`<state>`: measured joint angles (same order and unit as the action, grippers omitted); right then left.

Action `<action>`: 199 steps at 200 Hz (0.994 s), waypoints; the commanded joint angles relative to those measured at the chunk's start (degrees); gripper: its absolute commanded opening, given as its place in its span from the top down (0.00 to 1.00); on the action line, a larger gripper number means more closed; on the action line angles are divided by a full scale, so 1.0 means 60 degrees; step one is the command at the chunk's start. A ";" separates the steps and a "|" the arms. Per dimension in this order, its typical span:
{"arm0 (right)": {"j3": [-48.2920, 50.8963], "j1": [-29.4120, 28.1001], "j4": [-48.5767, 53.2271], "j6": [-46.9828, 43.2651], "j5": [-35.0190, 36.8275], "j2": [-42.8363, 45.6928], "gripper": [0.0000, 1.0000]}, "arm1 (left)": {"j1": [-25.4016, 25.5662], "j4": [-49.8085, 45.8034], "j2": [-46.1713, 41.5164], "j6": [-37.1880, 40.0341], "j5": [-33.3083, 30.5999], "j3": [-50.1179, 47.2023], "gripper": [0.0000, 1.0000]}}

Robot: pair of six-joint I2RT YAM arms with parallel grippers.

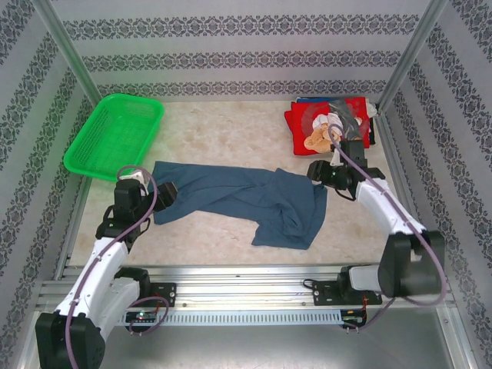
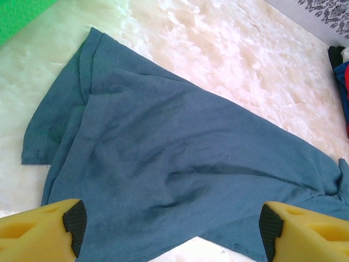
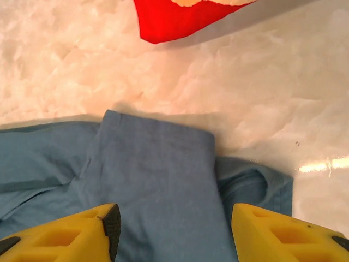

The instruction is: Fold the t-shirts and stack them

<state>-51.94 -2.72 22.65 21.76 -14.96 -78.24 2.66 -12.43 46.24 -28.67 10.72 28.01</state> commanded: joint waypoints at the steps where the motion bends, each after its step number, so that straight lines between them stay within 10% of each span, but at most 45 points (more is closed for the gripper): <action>1: -0.0487 0.0080 -0.0052 -0.0517 -0.0542 -0.0971 0.44 | 0.0092 -0.0068 -0.0042 0.0360 0.0201 0.0411 0.16; 86: -0.1867 0.0171 -0.0919 -0.0434 -0.0872 -0.4036 0.58 | 0.0128 -0.0541 -0.0462 0.0427 0.0154 0.0442 0.16; 199: -0.2564 -0.0012 -0.0028 -0.0574 -0.0174 -0.4615 0.78 | 0.0118 -0.0660 -0.0658 0.0338 0.0118 0.0378 0.16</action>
<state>-64.93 -2.39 19.46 19.11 -17.93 -104.86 2.68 -15.03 43.33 -27.33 11.77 29.19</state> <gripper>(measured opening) 0.214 0.843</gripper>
